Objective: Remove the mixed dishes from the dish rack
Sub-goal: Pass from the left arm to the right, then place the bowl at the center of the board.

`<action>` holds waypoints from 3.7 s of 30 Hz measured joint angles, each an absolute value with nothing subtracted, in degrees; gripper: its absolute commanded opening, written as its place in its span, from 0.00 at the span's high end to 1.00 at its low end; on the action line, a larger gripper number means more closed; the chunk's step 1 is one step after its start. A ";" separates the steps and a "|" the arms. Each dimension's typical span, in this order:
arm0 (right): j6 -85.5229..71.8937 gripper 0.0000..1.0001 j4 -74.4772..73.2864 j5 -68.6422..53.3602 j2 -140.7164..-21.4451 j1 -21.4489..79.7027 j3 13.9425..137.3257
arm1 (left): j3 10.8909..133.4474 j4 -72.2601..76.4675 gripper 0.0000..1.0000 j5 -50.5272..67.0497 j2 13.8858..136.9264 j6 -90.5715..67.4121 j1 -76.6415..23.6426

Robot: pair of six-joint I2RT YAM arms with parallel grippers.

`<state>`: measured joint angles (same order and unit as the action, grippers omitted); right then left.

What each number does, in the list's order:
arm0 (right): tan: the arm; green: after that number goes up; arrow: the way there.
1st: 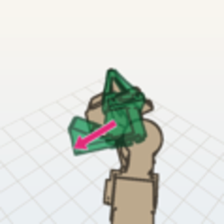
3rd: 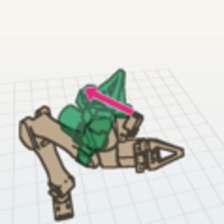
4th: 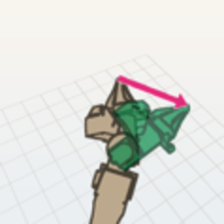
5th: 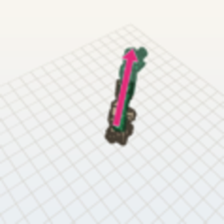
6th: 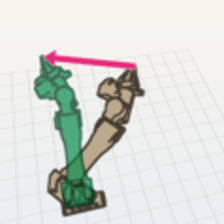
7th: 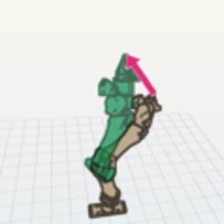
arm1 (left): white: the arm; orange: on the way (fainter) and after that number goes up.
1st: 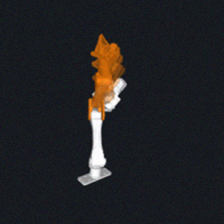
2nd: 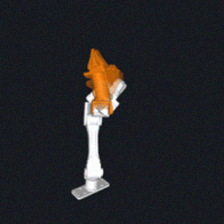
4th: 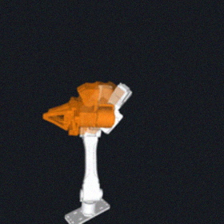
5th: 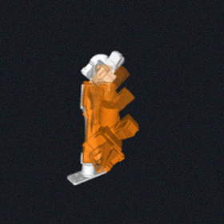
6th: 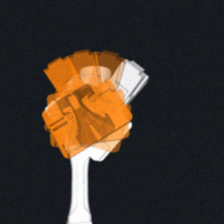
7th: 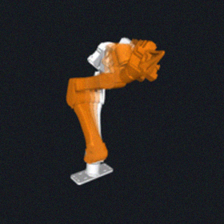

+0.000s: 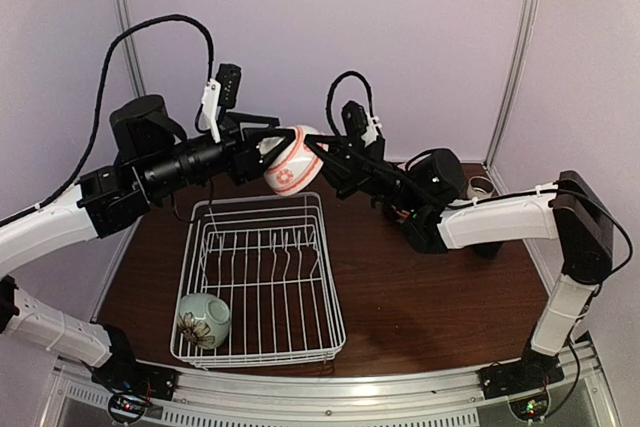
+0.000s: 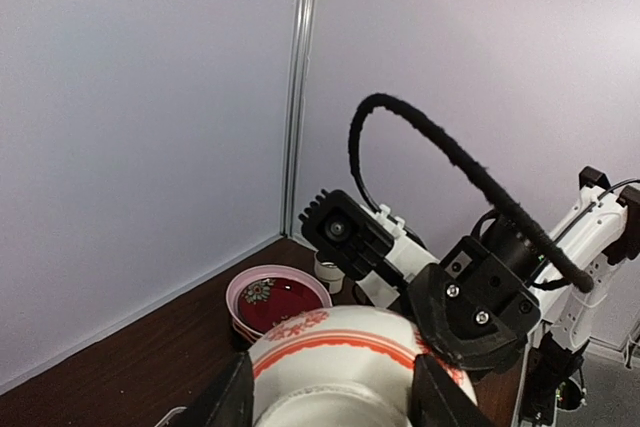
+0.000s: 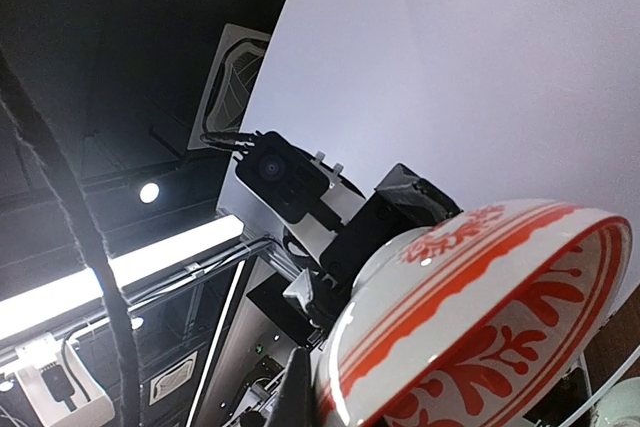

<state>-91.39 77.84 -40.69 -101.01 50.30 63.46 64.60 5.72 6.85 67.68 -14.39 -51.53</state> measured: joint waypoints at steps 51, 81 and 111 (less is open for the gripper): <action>-10.98 1.00 -54.83 -0.51 -81.84 42.98 75.83 | 63.55 -9.65 0.03 -4.19 66.39 -12.56 -51.57; -4.78 0.90 -53.30 13.54 -105.78 41.76 74.30 | 63.13 -15.14 0.03 -7.99 66.61 -15.59 -51.31; -4.91 0.00 -51.81 11.99 -101.03 41.69 78.28 | 61.63 -40.49 0.03 -5.30 63.33 -26.50 -50.54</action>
<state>-4.91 -51.81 11.99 -101.03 41.69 78.28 61.63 -40.49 -5.30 63.33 -26.50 -50.54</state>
